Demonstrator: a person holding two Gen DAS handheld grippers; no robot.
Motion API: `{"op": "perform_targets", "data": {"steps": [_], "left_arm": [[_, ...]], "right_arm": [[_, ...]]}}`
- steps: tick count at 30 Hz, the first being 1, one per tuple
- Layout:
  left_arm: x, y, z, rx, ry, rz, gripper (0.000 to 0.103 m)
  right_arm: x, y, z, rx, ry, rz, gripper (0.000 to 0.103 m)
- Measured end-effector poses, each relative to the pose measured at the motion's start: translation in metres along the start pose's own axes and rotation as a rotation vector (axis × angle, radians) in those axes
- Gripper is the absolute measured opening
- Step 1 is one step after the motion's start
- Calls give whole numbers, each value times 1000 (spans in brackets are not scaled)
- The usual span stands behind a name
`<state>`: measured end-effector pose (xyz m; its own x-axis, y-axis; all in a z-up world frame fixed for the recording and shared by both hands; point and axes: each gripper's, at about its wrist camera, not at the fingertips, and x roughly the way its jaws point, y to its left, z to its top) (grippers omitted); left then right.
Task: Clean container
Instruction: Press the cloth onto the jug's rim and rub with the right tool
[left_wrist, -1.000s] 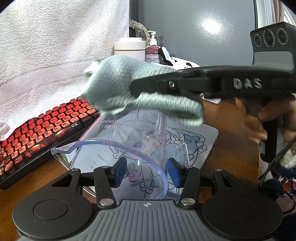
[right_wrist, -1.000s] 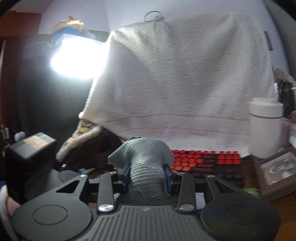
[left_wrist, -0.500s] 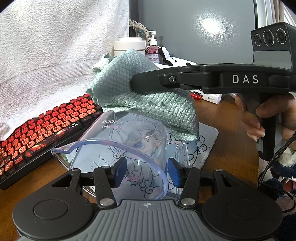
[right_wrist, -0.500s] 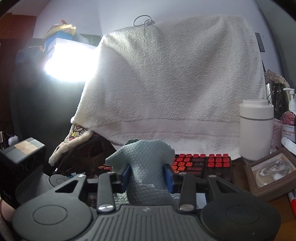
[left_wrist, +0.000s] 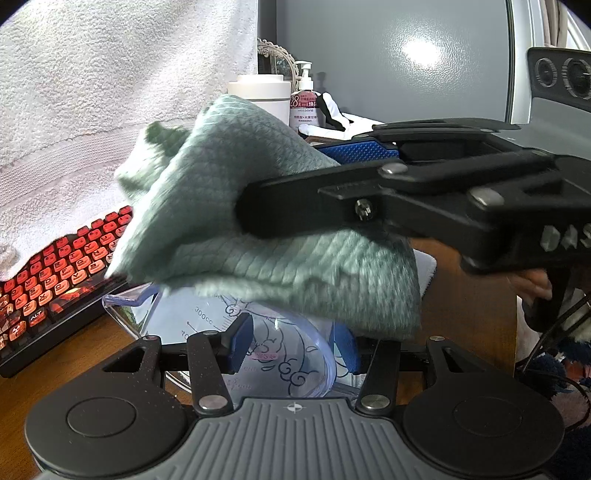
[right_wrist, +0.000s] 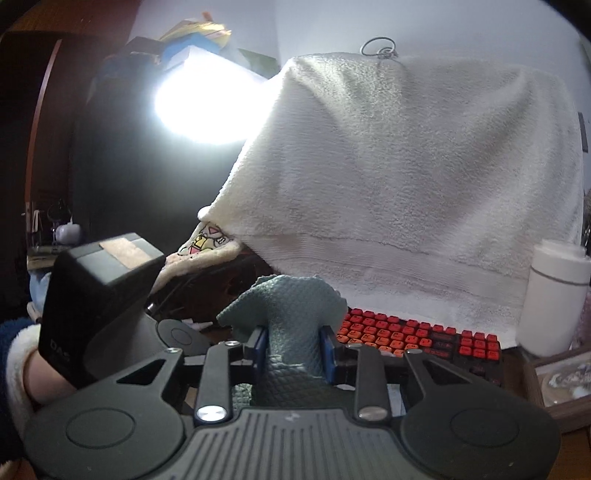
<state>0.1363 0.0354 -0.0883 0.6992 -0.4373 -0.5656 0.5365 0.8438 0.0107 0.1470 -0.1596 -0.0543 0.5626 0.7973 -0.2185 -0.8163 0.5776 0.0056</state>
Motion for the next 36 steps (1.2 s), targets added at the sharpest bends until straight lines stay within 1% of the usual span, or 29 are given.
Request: {"op": "perform_targets", "data": {"steps": [3,9,13,14,17,21,24,27,30,36], "left_arm": [[1,-1,0,0,0,0,49],[1,-1,0,-1,0,-1,49],[1,-2,1,-2,0,-2,49],[1,-2,1,-2,0,-2,49],[1,-4,0,-1,0,-2,49],[1,-6,1,1,0,0,48],[1,-8,1,3,0,1,48],[1,-8,1,-2,0,-2,49],[1,-10,1,-2,0,-3,49],[0,-11,1,-3,0,-3,49]], "right_arm": [[0,-10,0,17,4,-16,29],[-1,-33,-1,64,13,-92,29],[-1,-32,-1,92,12,-99,29],[-1,-30,-1,95,10,-90,29],[-1,-18,-2,95,7,-14,29],[-2,1,-2,63,8,50,29],[-4,6,-3,50,6,66,29],[-4,2,-4,50,4,72,29],[-5,-4,-4,49,5,49,29],[-7,-29,-6,101,6,-52,29]]}}
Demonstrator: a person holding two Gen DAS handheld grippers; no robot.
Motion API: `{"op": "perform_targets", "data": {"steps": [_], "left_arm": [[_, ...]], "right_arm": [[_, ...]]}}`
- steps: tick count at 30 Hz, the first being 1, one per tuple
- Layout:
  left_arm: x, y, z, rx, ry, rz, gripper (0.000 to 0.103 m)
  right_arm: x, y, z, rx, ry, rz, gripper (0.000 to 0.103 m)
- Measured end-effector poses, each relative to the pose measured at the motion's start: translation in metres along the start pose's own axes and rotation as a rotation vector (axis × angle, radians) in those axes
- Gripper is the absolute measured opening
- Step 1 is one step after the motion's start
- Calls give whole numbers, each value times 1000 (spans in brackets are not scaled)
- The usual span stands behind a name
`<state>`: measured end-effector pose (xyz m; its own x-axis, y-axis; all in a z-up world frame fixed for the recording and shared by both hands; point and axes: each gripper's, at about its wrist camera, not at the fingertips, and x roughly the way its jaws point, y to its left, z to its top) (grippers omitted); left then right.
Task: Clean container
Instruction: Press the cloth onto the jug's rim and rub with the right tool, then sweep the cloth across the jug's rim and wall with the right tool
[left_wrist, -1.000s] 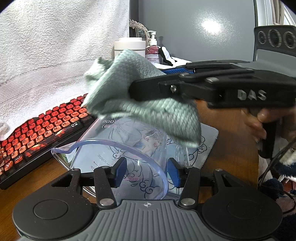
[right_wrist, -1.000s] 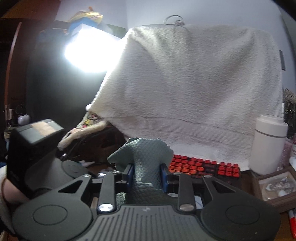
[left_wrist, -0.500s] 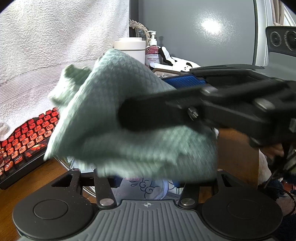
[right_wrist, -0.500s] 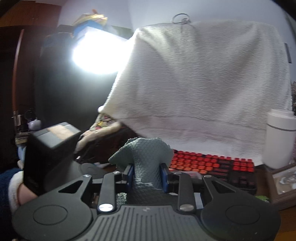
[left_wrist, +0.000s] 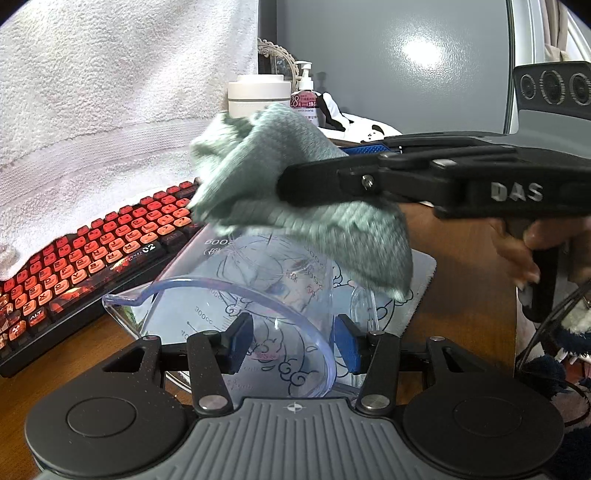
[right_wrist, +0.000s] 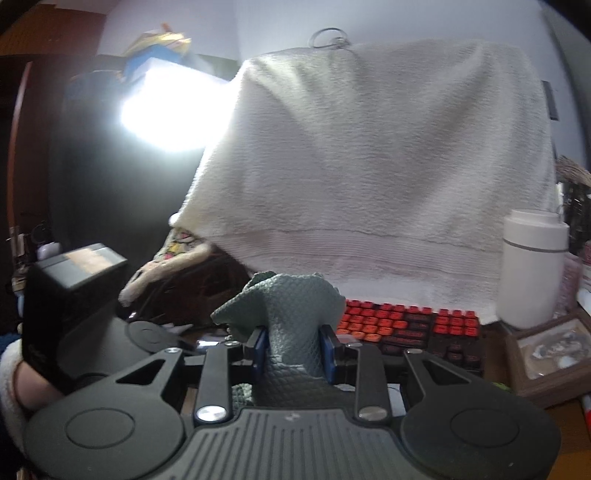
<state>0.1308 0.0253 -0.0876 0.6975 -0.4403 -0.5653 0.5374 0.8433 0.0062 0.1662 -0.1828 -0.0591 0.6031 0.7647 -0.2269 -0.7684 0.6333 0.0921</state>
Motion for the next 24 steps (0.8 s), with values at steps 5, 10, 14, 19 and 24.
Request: {"op": "perform_targets", "data": {"steps": [5,10,14,19,24], "left_arm": [[-1,-2,0,-1,0,-1,49],[-4,5,-1,-1,0,-1,49],[-3,6,-1,0,1,0,48],[-2,8,-1,-1,0,-1,48],[-2,9,-2,-1,0,-1,49]], "right_arm": [[0,-6,-1,35,-6,-36,29],[-2,12,-5,-18,-20,-27,29],[-4,32,-8,-88,-23,17,29],[-4,44,-9,-134,-29,35,29],[-2,34,-6,-118,-22,8,30]]}}
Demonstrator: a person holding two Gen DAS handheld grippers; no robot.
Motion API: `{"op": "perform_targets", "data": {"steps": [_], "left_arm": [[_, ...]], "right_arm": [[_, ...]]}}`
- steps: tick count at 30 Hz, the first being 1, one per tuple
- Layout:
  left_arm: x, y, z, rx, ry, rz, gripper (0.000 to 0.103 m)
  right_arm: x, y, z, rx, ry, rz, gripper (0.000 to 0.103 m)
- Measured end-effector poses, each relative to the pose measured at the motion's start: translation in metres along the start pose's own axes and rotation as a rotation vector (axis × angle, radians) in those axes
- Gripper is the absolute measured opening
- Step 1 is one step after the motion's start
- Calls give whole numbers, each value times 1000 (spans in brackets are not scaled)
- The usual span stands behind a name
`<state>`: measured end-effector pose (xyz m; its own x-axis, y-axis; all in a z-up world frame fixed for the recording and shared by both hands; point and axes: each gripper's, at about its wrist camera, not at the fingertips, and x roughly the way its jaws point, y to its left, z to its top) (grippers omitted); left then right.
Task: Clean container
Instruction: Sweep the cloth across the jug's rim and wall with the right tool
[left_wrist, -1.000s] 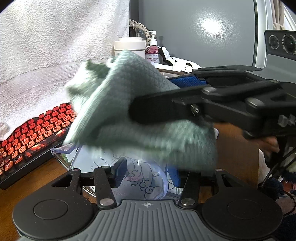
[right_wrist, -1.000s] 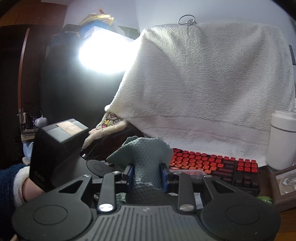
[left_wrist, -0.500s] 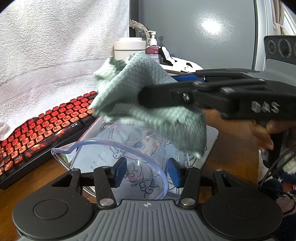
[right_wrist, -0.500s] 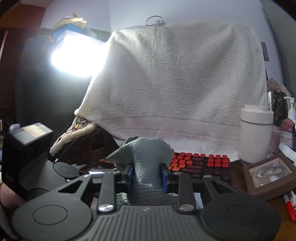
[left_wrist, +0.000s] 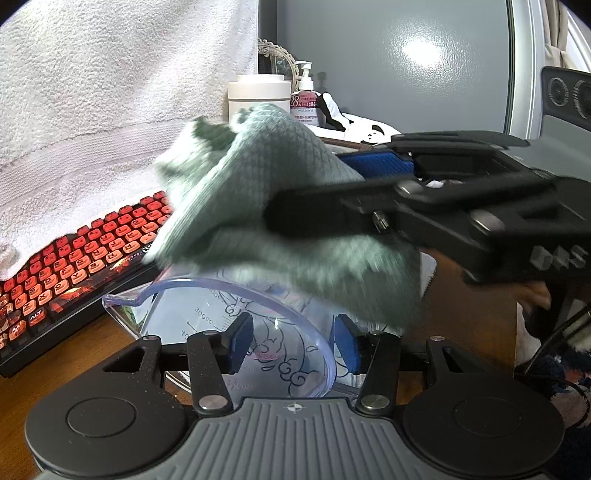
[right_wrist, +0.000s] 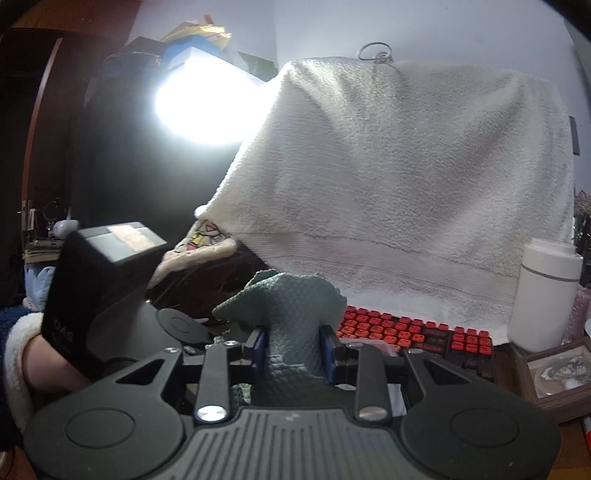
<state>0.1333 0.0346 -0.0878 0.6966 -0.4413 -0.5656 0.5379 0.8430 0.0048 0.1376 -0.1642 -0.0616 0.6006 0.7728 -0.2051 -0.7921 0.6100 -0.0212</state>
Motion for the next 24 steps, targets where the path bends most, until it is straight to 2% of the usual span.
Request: {"op": "perform_targets", "data": {"steps": [7,12,19,24], "left_arm": [[-1,2,-1,-2,0,-1,49],[0,2,0,0,0,0,49],[1,3,0,0,0,0,49],[0,0,0,3,0,1,49]], "right_arm": [[1,-27,-2,64,19,-79,30],[3,-22,-2,88,16,-99,30],[8,3,4,28,9,-6,31],[10,15,6,-40,4,8,31]]}}
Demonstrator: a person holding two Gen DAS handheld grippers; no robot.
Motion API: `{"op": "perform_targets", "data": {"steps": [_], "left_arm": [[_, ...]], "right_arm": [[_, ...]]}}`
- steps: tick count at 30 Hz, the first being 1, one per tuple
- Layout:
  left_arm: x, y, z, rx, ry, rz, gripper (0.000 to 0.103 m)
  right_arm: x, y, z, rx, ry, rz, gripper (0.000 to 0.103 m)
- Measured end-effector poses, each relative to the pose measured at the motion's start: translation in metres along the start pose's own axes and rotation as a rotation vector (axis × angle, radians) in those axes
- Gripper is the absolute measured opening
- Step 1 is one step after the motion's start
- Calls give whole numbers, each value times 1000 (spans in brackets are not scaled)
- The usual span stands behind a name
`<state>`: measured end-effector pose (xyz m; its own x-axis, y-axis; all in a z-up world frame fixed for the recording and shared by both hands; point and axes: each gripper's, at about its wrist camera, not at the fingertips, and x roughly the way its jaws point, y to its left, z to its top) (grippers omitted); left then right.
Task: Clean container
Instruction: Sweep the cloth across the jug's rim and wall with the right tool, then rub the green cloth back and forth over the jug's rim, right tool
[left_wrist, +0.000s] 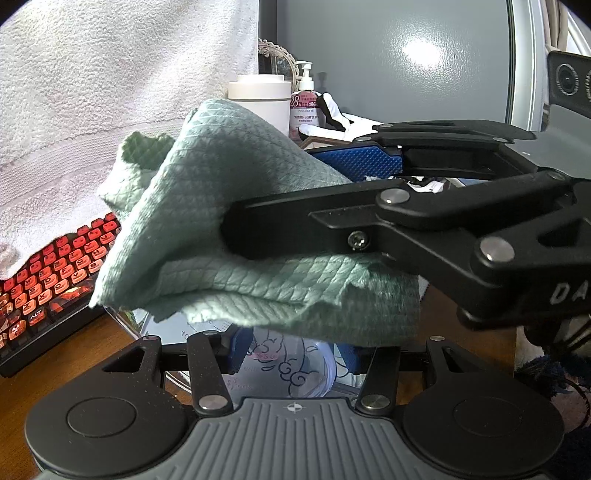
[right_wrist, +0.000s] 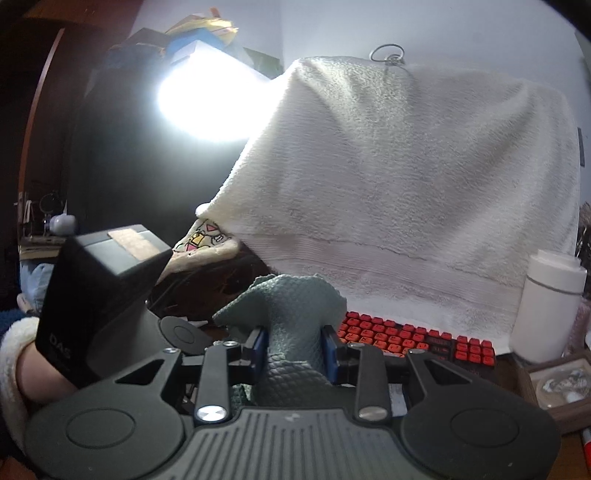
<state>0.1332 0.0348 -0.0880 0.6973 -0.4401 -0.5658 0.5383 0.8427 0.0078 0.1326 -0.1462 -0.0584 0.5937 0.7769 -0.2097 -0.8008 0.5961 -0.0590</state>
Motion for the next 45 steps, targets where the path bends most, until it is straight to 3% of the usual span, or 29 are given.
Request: {"op": "perform_targets", "data": {"steps": [3,11,16,26,30,39,45], "left_arm": [[0,-1,0,1,0,0,49],[0,1,0,-1,0,-1,49],[1,5,0,-2,0,-2,49],[0,6,0,-8,-1,-7,49],[0,6,0,-4,0,-4,49],[0,6,0,-3,0,-4,49],[-1,5,0,-3,0,-4,49]], "right_arm": [[0,-8,0,12,2,9,31],[1,-36,-2,48,20,-70,31],[2,-33,-2,55,24,-91,31],[7,-4,6,24,19,57,31],[7,-18,5,82,20,90,31],[6,-53,3,139,42,-35,31],[7,-42,4,125,39,-31,31]]}}
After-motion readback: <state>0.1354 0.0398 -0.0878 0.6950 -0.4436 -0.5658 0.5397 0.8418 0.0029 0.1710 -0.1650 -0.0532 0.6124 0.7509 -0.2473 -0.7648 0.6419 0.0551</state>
